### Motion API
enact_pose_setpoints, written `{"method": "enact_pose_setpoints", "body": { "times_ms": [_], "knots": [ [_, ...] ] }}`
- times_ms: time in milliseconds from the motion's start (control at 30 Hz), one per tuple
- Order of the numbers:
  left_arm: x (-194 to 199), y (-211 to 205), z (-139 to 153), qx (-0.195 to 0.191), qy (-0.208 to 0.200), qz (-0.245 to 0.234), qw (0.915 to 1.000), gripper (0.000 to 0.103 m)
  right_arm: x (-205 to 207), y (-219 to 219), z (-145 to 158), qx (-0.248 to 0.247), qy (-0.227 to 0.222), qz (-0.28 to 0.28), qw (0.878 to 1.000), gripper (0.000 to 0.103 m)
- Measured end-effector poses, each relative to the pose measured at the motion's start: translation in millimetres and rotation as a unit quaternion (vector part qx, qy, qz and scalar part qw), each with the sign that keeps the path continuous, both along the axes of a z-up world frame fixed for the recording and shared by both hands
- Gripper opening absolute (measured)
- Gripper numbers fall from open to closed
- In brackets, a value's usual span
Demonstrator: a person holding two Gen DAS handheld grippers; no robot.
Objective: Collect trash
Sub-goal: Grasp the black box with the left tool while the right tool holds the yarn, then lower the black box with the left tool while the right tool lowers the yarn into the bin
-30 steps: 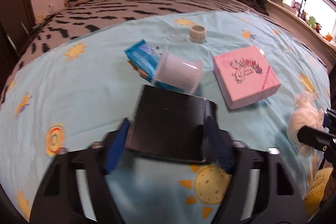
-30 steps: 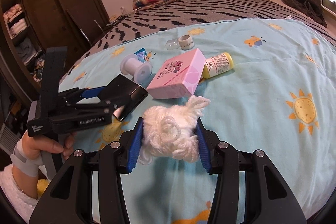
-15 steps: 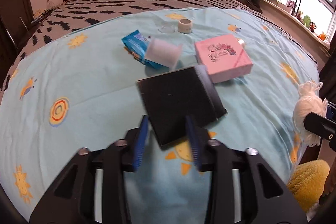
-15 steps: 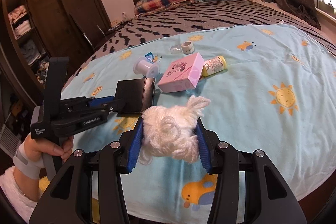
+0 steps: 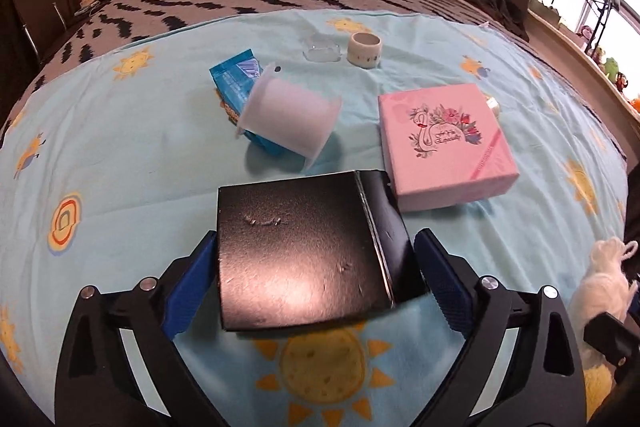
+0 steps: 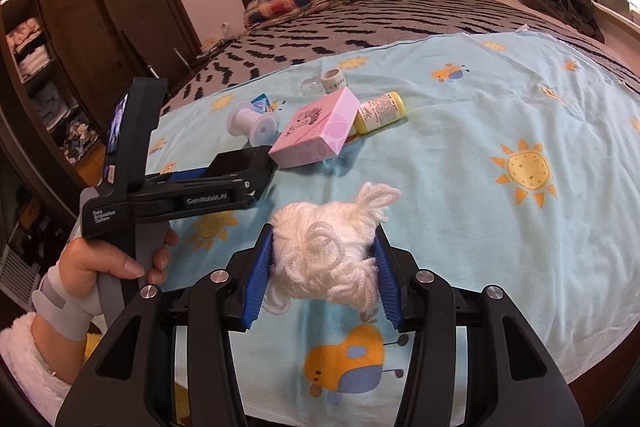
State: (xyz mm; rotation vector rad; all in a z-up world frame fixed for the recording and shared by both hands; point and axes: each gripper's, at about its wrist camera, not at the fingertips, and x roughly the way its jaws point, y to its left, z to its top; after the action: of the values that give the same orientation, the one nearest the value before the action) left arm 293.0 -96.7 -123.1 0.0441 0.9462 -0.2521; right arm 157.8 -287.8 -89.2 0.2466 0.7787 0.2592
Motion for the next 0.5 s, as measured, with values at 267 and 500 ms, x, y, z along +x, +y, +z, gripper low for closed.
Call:
{"method": "enact_pose_setpoints", "body": {
  "times_ms": [267, 500],
  "knots": [
    [-3, -4, -5, 0.021, -0.007, -0.006, 0.9997, 0.086, 0, -5, -4, 0.003, 0.003, 0.0, 1.0, 0.048],
    [-51, 8, 16, 0.022, -0.04, -0.016, 0.9988, 0.085, -25, 0, 10, 0.0, -0.012, 0.005, 1.0, 0.048]
  ]
}}
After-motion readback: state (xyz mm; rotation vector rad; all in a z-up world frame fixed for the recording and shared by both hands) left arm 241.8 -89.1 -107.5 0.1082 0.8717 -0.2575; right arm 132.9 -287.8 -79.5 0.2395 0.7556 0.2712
